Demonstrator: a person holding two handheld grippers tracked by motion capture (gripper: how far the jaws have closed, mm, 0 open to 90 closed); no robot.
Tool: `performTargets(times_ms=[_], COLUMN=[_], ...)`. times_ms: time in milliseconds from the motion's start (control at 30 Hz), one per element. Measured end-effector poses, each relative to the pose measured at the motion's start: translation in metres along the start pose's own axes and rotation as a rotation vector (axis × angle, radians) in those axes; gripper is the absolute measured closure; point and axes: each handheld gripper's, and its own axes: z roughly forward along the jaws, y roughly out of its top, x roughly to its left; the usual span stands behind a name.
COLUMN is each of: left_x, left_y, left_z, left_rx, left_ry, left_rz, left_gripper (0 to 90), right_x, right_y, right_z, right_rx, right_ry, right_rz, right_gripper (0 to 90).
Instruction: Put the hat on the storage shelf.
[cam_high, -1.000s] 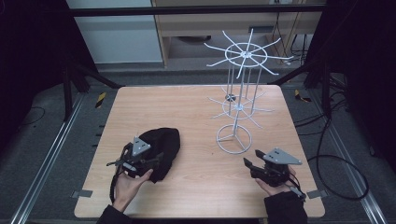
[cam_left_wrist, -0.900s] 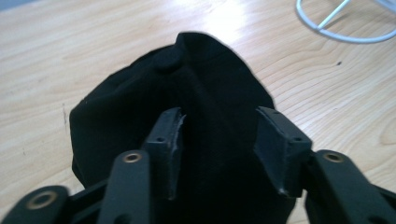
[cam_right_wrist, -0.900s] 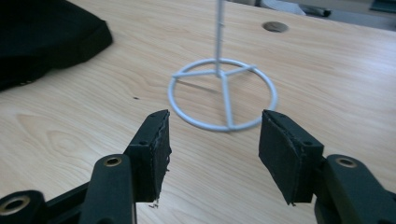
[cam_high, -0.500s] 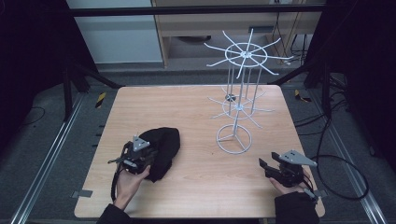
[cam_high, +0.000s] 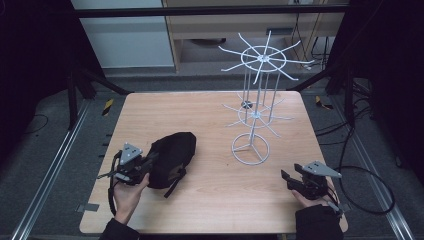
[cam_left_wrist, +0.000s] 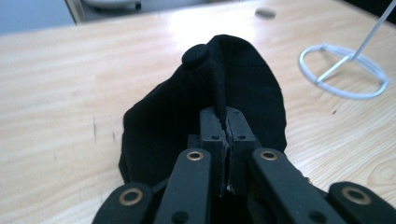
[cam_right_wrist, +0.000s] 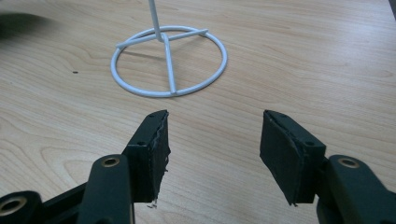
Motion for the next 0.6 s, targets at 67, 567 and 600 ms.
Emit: performTargets(times_ms=[67,567,600], left_x=[-0.001,-0.013,-0.013], left_y=[0.003,0.029,0.032], left_z=[-0.006,-0.051,-0.054], left_rx=[-0.036,-0.304,-0.319], left_ry=[-0.002,-0.082,-0.085], left_rz=[0.0,-0.009,-0.012], left_gripper=[87.9,87.9,87.9], right_x=[0.0,-0.006,-0.006], right_y=[0.0,-0.002,-0.002], right_z=[0.0,0.0,0.0], right_rx=[0.001,-0.015,-0.016], right_ry=[-0.003,-0.043,-0.045], right_rz=[0.001,-0.023,-0.026], right_gripper=[42.2,41.1,41.0])
